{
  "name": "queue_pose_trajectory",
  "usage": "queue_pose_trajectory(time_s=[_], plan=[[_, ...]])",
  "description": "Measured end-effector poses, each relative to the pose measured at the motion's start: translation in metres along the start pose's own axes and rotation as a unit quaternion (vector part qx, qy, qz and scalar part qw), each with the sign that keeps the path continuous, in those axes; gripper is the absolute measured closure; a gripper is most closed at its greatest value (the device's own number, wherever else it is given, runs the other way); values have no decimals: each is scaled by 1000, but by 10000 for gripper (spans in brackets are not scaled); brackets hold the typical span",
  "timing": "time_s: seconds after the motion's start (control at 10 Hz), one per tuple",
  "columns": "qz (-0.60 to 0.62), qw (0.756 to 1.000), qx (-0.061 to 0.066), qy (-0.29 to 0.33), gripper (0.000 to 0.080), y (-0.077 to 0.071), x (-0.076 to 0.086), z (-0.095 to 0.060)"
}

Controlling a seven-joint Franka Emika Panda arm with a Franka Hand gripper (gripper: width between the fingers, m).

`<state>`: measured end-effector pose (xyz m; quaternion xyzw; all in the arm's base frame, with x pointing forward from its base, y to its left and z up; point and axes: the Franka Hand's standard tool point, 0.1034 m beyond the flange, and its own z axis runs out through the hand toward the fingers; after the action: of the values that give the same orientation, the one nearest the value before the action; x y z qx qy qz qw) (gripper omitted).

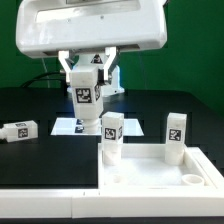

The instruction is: Assemble square table

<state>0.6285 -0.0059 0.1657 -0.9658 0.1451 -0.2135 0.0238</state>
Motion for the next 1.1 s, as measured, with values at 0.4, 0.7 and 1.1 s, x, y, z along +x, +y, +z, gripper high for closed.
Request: queue_pose_trajectory(time_s=[0.4, 0.7, 1.1], plan=[[-48, 999, 12, 17, 515, -56, -12, 10], [-50, 998, 12, 20, 515, -58, -14, 12], [-81, 995, 13, 51, 515, -78, -33, 34]])
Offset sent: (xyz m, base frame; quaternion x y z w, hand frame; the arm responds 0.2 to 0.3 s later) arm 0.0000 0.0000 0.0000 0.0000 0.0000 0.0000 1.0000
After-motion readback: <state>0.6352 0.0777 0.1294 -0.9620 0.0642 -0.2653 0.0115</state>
